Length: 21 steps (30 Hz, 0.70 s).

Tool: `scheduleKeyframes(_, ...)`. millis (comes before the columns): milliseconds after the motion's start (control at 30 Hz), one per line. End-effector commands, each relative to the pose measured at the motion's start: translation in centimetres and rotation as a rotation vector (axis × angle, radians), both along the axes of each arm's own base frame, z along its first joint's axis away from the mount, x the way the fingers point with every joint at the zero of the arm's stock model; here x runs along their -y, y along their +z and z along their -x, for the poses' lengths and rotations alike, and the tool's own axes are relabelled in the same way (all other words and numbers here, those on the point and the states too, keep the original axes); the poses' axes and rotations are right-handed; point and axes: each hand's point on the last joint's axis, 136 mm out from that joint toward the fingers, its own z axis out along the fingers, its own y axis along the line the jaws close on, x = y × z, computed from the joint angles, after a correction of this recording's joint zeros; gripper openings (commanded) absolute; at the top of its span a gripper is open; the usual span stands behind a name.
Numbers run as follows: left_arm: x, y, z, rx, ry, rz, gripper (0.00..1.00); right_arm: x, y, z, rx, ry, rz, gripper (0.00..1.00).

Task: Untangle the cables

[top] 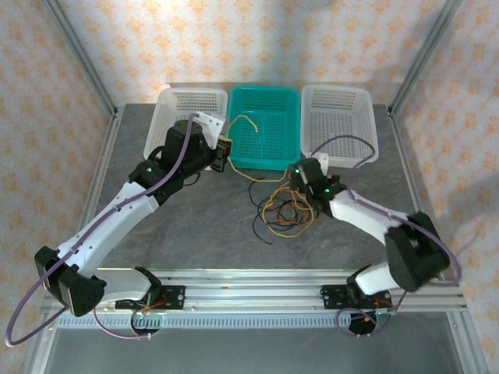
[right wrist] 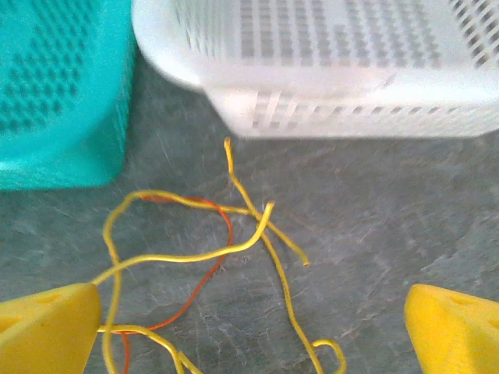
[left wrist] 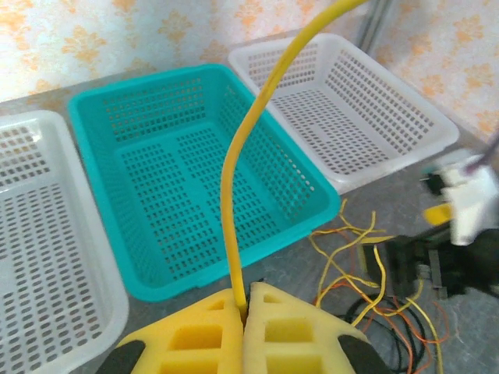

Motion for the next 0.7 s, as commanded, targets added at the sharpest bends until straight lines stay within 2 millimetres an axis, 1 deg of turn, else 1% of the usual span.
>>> scheduleKeyframes(0,-1.5,2.5,-0.2,0.07,0.066,0.074,0.0,1.0,5.7,0.5,0.181,-0.005,-0.05,1.0)
scheduleKeyframes(33,-1.4,2.8,-0.3,0.079,0.064,0.098,0.0,1.8,8.0,0.9,0.255,-0.035,-0.075,1.0)
scheduleKeyframes(67,-1.3,3.1,-0.4,0.083,0.059,0.115,0.0,2.4,9.5,1.2,0.311,-0.06,-0.087,1.0)
scheduleKeyframes(133,-0.9,3.3,-0.5,0.084,0.042,0.14,0.0,3.0,11.7,1.8,0.403,-0.067,-0.109,1.0)
scheduleKeyframes(167,-0.7,3.3,-0.7,0.081,0.034,0.15,0.0,2.8,12.7,2.1,0.437,-0.039,-0.12,1.0)
scheduleKeyframes(267,0.0,3.3,-1.1,0.077,0.009,0.18,0.0,0.8,15.7,2.8,0.489,0.126,-0.145,1.0)
scheduleKeyframes(367,1.0,3.6,-1.5,0.07,-0.014,0.239,0.0,-2.9,18.3,3.7,0.512,0.371,-0.172,1.0)
scheduleKeyframes(433,2.1,3.7,-1.8,0.05,-0.042,0.303,0.0,-4.4,19.8,4.1,0.521,0.463,-0.187,1.0)
scheduleKeyframes(567,3.9,3.8,-2.4,0.02,-0.089,0.393,0.0,-6.8,22.0,4.9,0.546,0.602,-0.236,1.0)
scheduleKeyframes(667,4.6,3.8,-2.6,0.011,-0.113,0.44,0.0,-8.9,22.4,5.5,0.528,0.713,-0.251,1.0)
